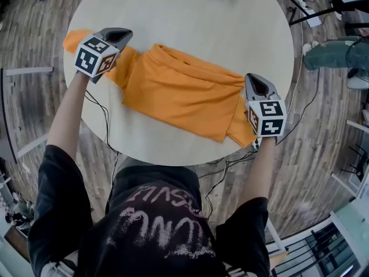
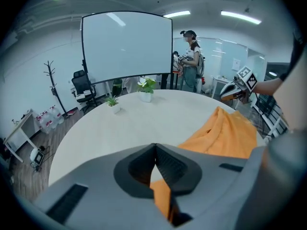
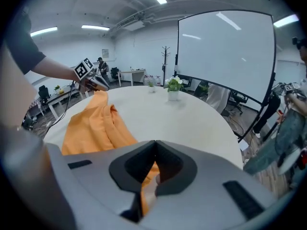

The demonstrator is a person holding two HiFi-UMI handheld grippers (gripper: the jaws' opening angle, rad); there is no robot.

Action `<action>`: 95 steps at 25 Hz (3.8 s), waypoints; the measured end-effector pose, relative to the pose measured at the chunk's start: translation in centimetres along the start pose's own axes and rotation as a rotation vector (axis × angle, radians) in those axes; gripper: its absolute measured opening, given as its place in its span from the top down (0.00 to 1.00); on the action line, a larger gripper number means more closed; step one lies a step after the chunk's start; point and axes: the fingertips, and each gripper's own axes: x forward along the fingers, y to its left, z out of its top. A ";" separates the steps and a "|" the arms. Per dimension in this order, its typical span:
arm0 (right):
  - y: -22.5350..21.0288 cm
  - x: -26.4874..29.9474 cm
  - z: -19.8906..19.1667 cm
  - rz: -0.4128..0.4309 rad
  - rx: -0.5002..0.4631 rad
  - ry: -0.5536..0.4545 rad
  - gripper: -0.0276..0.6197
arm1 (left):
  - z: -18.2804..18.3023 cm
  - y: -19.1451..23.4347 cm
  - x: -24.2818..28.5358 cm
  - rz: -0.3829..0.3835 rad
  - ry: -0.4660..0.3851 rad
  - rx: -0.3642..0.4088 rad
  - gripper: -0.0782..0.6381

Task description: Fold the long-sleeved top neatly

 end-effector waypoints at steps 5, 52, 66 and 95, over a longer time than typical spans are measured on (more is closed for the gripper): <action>3.4 -1.6 1.7 -0.025 0.005 -0.039 0.95 | -2.9 2.2 -4.3 0.032 -0.038 -0.080 0.88; 30.3 5.4 3.9 -0.046 0.115 0.183 0.95 | -23.4 24.8 -17.3 0.101 -0.142 -0.387 0.86; 29.2 2.6 1.9 -0.025 0.112 0.122 0.95 | -23.3 22.4 -21.3 0.218 -0.151 -0.385 0.86; 9.1 -12.0 -14.2 0.043 0.240 -0.053 0.95 | 6.6 -23.2 -5.9 0.134 -0.009 0.336 0.86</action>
